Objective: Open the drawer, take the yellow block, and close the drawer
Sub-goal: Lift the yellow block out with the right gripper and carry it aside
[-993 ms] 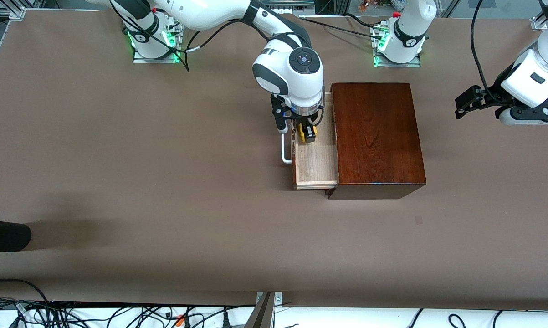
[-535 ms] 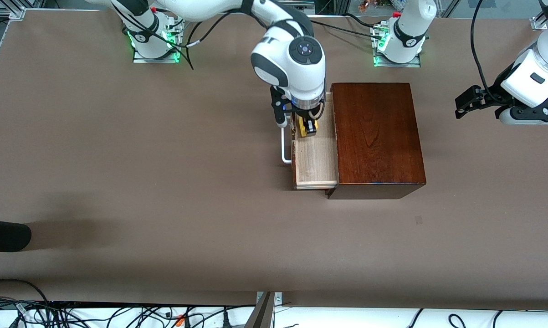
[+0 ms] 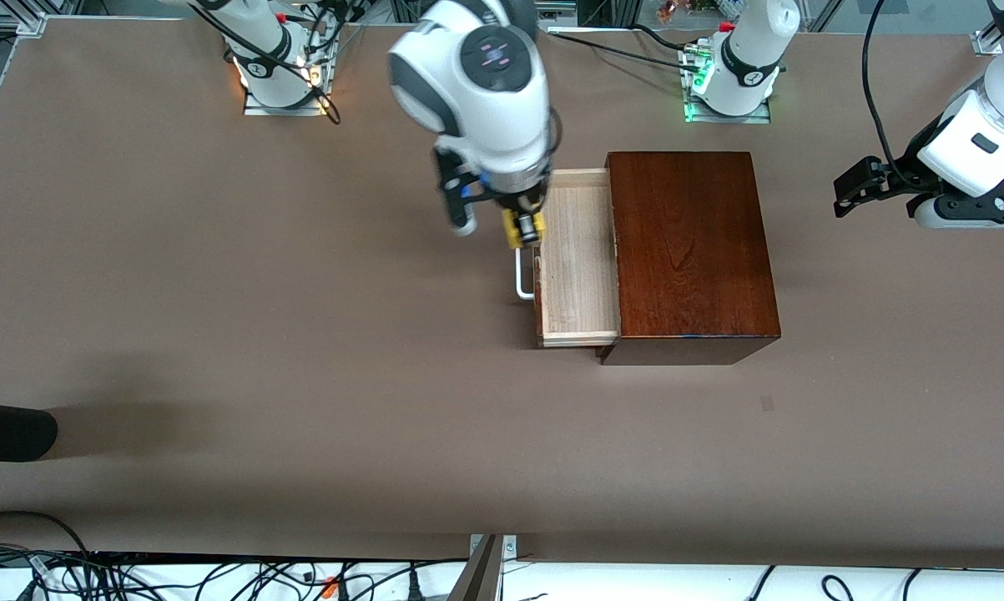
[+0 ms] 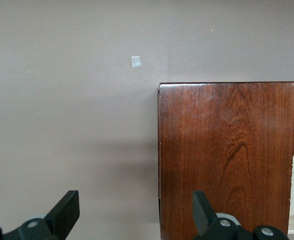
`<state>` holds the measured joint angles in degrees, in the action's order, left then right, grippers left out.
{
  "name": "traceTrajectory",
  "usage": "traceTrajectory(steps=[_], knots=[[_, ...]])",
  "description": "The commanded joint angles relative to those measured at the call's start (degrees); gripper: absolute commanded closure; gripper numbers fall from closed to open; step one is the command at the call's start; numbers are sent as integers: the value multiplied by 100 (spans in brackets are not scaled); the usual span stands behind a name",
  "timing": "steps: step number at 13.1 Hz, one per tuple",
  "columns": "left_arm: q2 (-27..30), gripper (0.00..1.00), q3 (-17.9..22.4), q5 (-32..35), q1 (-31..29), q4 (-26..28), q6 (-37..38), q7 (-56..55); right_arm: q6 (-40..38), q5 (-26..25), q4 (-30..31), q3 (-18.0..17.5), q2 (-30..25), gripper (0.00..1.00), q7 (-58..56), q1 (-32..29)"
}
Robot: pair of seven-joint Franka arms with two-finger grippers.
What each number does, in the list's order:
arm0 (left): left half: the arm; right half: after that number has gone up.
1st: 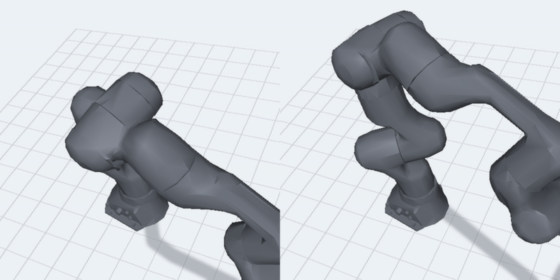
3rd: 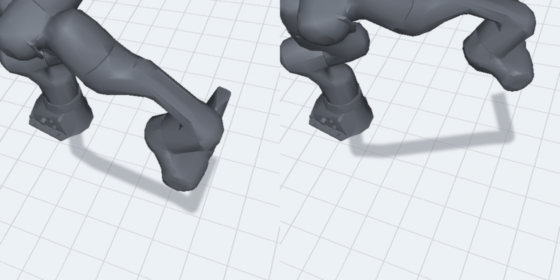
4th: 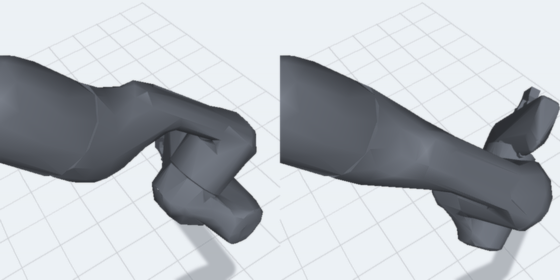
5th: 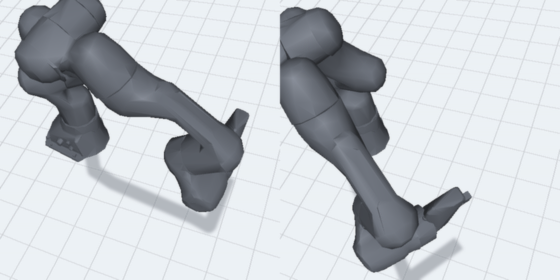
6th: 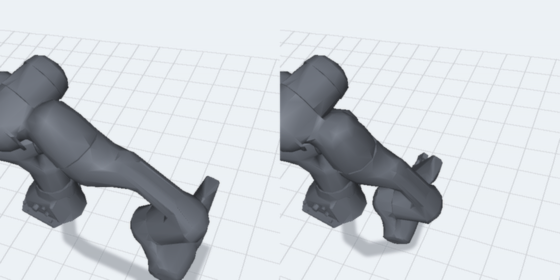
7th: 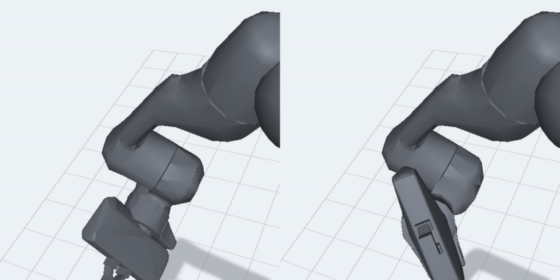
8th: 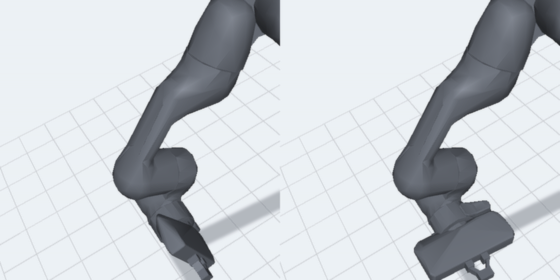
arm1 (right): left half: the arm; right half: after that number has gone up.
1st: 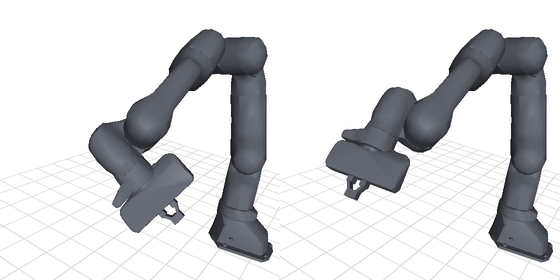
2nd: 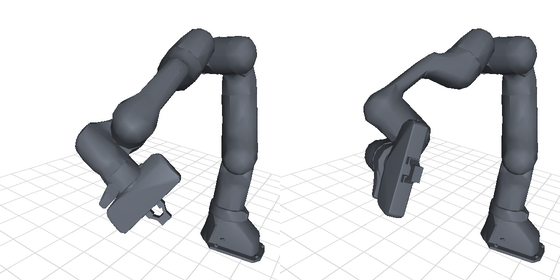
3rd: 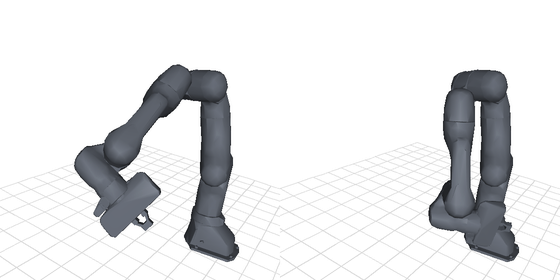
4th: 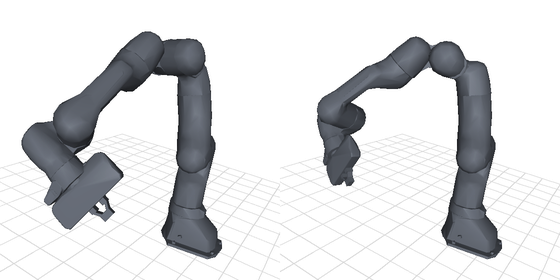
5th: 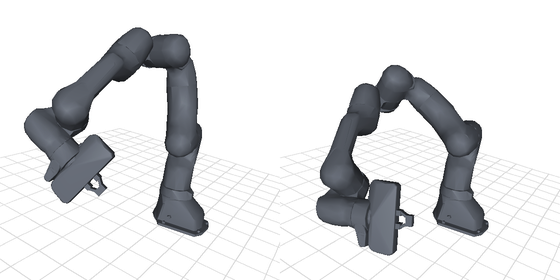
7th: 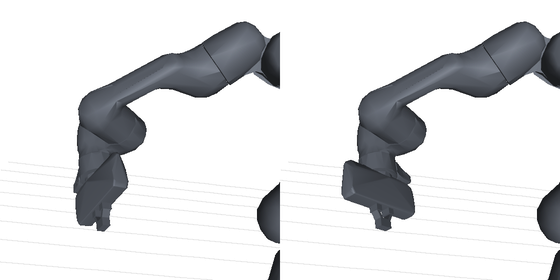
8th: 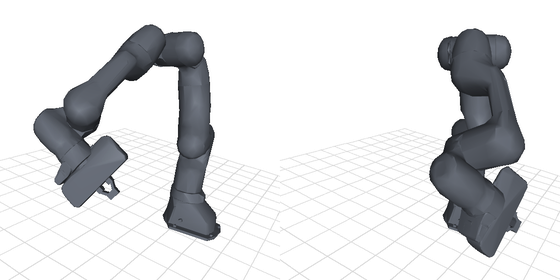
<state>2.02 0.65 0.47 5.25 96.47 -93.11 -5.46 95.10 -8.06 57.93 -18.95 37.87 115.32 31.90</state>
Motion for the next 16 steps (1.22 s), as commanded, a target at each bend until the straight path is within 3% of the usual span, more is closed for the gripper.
traceTrajectory(steps=[1,3,6,8,10,13,16], knots=[[44,0,-3,146,29,-58,109,-8,-701,434,245,-29,-490,100,-1953,-813],[44,0,-3,146,38,-58,109,1,-975,638,665,-29,-911,100,-3360,-1534],[45,0,-12,102,64,-58,109,10,-941,656,1919,67,-1868,100,-5549,-2423],[-8,0,-91,-168,82,-58,257,10,-644,822,2903,478,-2501,100,-6736,-2636],[-17,0,-248,-285,82,-58,293,10,57,1165,4299,1145,-3308,100,-8071,-2636],[-78,0,-766,-285,99,-58,416,315,1585,1175,6444,1700,-4198,100,-9540,-2636],[-429,0,-1365,-285,117,-84,425,958,2756,1166,7319,2185,-3930,100,-10948,-2619]])
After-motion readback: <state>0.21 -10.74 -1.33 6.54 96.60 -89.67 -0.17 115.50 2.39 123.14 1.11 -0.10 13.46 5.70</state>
